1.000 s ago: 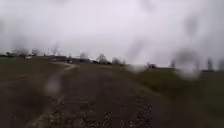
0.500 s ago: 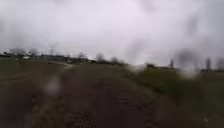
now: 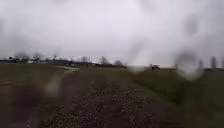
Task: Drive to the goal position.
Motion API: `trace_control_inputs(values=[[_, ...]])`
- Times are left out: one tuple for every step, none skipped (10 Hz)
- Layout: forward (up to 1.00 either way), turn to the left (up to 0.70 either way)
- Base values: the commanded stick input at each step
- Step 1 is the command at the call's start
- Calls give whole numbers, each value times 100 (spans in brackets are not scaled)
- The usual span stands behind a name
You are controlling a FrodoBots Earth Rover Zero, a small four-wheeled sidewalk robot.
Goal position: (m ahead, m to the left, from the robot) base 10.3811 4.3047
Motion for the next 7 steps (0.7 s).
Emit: trace_control_inputs(values=[[100,0],[100,0],[100,0],[100,0],[100,0],[100,0],[100,22]])
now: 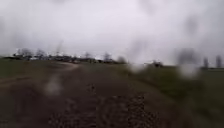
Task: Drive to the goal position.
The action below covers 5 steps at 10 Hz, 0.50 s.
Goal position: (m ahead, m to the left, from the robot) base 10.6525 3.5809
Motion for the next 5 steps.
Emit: trace_control_inputs(values=[[100,31],[100,40],[100,40],[100,40],[100,40]])
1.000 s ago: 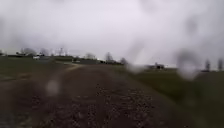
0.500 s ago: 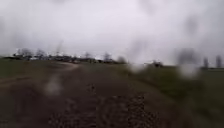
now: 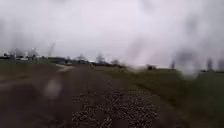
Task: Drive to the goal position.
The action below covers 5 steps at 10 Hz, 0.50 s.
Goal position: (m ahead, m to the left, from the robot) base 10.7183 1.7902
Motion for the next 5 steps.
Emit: trace_control_inputs(values=[[100,40],[100,24],[100,4],[100,0],[100,0]])
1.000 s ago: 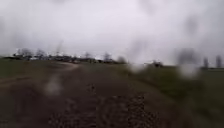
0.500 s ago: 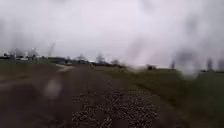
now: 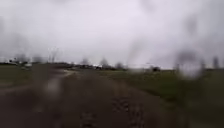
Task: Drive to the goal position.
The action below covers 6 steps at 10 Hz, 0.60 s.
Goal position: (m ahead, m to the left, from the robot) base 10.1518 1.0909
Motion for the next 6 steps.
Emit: trace_control_inputs(values=[[100,0],[100,0],[100,0],[100,0],[100,0],[100,0]])
